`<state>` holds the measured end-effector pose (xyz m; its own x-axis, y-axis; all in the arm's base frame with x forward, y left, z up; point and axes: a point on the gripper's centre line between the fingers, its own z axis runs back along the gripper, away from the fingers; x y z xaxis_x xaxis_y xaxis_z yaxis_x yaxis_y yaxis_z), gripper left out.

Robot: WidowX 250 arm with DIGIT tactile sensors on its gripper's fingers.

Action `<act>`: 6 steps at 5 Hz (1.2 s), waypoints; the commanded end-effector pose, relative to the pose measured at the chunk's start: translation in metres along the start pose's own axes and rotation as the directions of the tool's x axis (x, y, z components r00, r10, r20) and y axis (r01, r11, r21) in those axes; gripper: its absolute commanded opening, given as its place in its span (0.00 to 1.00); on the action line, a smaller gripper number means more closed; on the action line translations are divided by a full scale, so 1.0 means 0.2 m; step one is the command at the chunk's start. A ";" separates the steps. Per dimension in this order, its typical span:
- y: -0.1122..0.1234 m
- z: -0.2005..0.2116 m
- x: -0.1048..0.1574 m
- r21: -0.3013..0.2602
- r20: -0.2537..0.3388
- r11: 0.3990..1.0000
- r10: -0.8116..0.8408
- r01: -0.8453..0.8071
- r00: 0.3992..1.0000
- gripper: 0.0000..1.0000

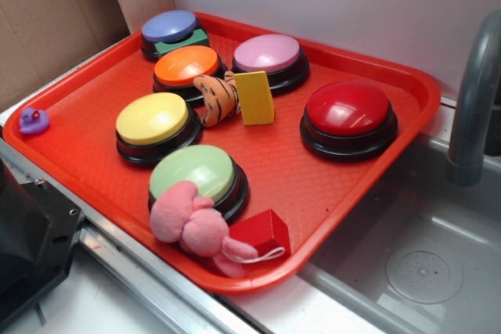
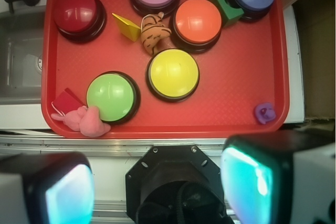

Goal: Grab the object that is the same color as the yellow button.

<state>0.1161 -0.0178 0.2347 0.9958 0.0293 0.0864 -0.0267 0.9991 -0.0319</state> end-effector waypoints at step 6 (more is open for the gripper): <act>-0.11 -0.61 0.51 0.107 0.140 0.855 -0.518 0.507 0.844 1.00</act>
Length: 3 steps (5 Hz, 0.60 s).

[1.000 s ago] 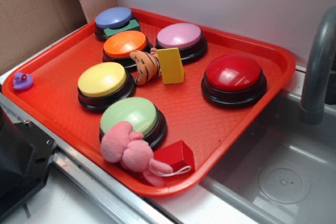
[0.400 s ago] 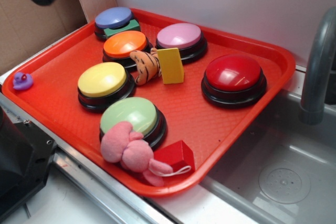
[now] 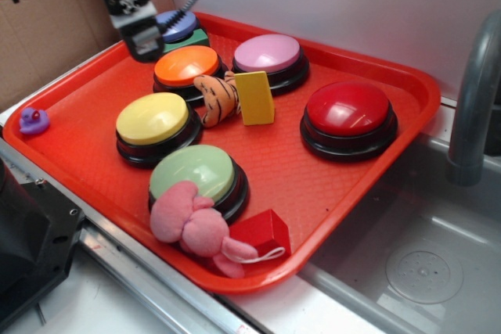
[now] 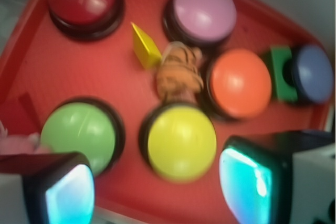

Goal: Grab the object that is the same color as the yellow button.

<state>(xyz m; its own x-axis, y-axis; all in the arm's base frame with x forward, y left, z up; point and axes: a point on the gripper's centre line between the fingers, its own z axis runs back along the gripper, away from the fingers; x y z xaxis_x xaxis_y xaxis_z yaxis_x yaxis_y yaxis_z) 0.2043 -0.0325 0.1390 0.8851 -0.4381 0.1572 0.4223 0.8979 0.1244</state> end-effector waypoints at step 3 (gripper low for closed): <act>-0.07 -0.42 0.29 -0.059 0.182 0.968 -0.231 0.245 0.956 1.00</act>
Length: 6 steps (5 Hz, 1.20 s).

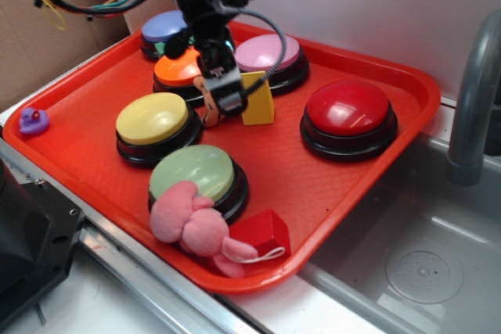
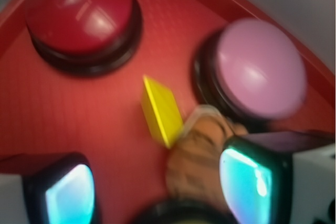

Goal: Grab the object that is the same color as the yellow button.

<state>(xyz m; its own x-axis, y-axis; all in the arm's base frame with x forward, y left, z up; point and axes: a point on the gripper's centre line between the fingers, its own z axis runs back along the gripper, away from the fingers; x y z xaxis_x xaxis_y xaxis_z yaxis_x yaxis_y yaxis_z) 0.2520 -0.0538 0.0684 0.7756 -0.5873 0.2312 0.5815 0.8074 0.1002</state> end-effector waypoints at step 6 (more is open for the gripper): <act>0.00 0.06 0.13 0.012 0.033 0.999 -0.050 0.049 0.998 0.00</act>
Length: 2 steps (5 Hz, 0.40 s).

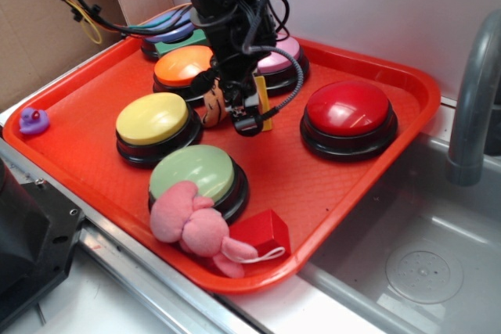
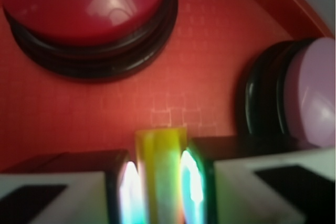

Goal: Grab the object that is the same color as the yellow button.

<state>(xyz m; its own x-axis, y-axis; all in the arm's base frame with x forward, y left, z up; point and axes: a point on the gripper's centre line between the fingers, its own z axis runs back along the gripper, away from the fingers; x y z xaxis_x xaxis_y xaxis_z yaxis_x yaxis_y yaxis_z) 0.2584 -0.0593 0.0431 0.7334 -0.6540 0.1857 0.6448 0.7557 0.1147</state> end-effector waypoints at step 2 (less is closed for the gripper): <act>0.17 0.56 -0.11 -0.017 -0.042 0.924 0.380 -0.381 0.924 0.00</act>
<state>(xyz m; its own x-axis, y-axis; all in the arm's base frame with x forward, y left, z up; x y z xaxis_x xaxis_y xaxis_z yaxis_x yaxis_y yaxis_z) 0.2305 -0.0121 0.1323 0.9357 -0.3362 0.1069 0.3378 0.9412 0.0034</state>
